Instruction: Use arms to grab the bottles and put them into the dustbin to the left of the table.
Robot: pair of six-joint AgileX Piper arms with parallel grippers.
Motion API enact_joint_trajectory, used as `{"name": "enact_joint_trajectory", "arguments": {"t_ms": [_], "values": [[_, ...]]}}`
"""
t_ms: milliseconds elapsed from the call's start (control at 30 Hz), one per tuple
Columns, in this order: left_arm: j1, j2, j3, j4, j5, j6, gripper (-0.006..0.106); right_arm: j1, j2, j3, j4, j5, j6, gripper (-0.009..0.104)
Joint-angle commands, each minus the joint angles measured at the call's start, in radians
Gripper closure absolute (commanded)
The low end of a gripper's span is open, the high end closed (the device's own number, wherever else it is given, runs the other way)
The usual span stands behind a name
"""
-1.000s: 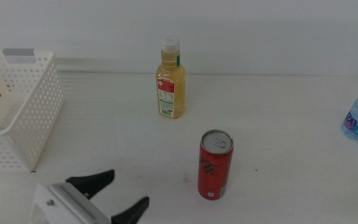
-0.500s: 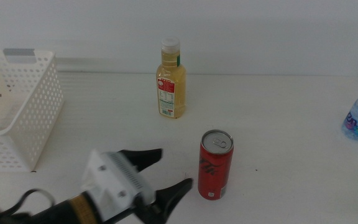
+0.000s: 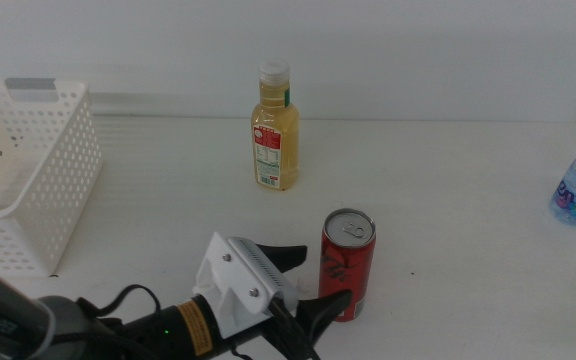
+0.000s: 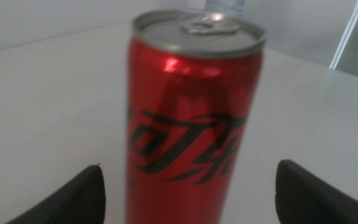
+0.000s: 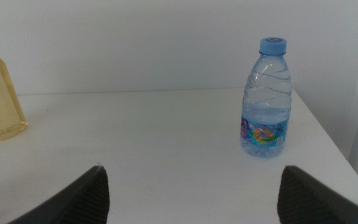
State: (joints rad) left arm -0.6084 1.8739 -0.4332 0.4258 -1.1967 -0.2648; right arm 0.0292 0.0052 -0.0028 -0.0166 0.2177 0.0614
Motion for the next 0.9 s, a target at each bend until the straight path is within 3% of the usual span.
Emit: {"name": "enact_joint_trajectory", "arguments": {"t_ms": [0, 700, 867], "values": [[-0.027, 0.004, -0.013, -0.038, -0.024, -0.013, 0.007, -0.006, -0.005, 0.003, -0.004, -0.006, -0.005, 0.005], [-0.05, 0.19, -0.269, -0.05, 0.066, -0.052, 0.007, -0.006, -0.005, 0.003, -0.004, -0.006, -0.005, 0.005], [-0.05, 0.195, -0.288, -0.041, 0.066, -0.057, 0.018, -0.006, -0.005, 0.003, -0.004, -0.006, -0.005, 0.005]]}}
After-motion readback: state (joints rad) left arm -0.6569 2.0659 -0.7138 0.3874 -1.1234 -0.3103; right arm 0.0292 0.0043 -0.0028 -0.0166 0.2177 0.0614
